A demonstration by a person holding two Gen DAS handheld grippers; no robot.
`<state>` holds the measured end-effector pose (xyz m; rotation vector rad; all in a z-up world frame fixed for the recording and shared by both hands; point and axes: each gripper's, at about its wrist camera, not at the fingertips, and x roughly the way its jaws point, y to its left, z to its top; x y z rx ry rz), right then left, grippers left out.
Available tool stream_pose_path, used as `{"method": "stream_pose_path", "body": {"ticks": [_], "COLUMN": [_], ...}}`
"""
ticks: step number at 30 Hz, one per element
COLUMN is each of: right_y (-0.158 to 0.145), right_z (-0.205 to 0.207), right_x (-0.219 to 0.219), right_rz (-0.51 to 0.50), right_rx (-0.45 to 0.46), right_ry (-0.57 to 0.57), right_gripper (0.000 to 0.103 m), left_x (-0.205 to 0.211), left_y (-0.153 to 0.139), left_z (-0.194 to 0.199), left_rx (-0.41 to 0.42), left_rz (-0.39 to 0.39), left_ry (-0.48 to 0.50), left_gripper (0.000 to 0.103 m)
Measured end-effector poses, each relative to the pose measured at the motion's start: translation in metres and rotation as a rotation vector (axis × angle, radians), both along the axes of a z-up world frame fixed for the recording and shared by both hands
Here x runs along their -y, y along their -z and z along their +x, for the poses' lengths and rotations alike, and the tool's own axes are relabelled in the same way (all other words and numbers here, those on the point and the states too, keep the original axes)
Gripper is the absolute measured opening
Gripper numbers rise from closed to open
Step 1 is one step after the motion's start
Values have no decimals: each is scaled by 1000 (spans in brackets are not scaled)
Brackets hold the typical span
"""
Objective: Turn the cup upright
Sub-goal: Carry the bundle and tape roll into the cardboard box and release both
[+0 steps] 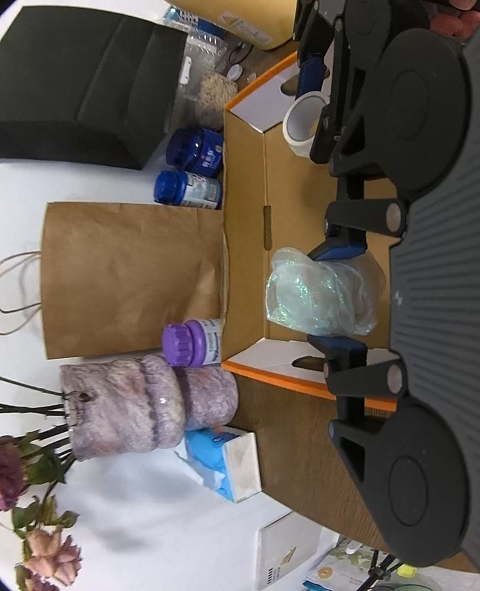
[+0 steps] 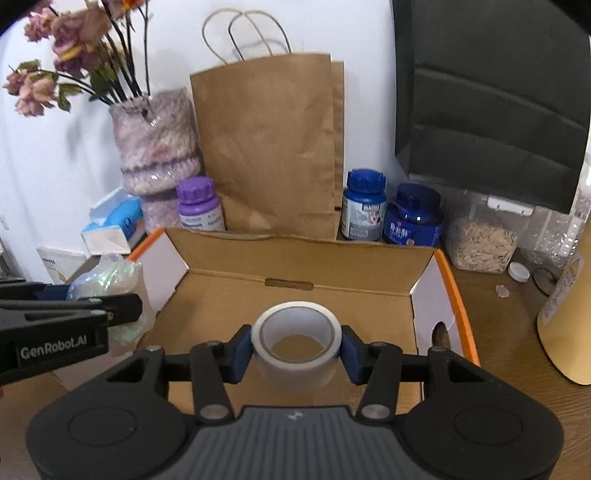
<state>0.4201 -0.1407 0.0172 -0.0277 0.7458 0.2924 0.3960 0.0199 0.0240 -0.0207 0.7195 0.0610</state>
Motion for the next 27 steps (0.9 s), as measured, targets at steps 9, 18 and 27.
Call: {"method": "stream_pose_path", "body": {"ticks": [9, 18, 27], "right_y": [12, 6, -12], "right_z": [3, -9, -36], "right_x": [0, 10, 15], "right_rz": [-29, 3, 29], "right_rx": [-11, 9, 52], "right_ry": [0, 0, -13], "right_gripper": [77, 103, 103], "left_x": [-9, -14, -13], "left_y": [12, 4, -7], "left_z": [8, -6, -35], "left_rx": [-6, 45, 89], "left_rz": [-8, -25, -31], "left_ry": [-24, -30, -29], "left_gripper": [82, 103, 103]}}
